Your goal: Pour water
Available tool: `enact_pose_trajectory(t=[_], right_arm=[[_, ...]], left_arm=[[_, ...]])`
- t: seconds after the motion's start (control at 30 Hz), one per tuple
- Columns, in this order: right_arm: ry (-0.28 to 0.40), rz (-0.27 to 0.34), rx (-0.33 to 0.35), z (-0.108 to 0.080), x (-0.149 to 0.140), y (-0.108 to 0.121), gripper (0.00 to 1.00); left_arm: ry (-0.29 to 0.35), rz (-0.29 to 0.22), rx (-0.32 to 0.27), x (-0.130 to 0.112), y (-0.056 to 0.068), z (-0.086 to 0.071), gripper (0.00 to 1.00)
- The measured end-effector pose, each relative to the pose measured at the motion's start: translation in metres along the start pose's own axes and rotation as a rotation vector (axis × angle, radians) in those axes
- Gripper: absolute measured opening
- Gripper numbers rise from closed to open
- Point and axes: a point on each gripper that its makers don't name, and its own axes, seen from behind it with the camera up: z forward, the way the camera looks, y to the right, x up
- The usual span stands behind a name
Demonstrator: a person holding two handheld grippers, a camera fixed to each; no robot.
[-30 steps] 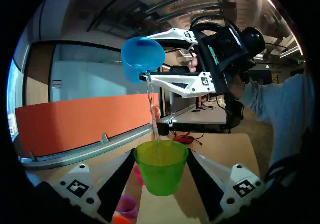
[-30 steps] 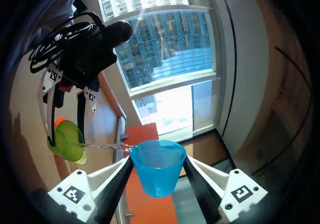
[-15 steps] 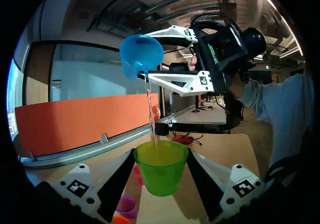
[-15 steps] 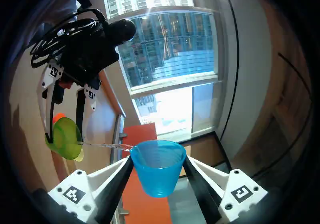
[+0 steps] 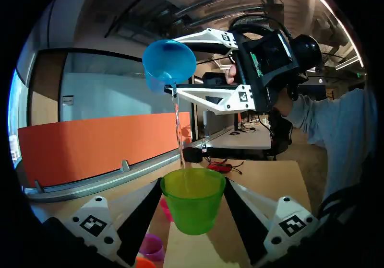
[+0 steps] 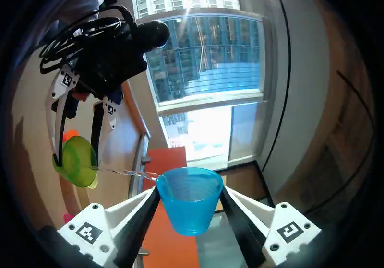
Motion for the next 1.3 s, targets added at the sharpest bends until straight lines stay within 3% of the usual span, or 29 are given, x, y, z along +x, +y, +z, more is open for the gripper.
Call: enact_pose_trajectory(t=[1.3], right_arm=[[-0.001, -0.168, -0.013, 0.0038, 0.0070, 0.0046, 0.91]], left_arm=[[0.003, -0.012, 0.001, -0.0008, 0.0014, 0.0017, 0.89]])
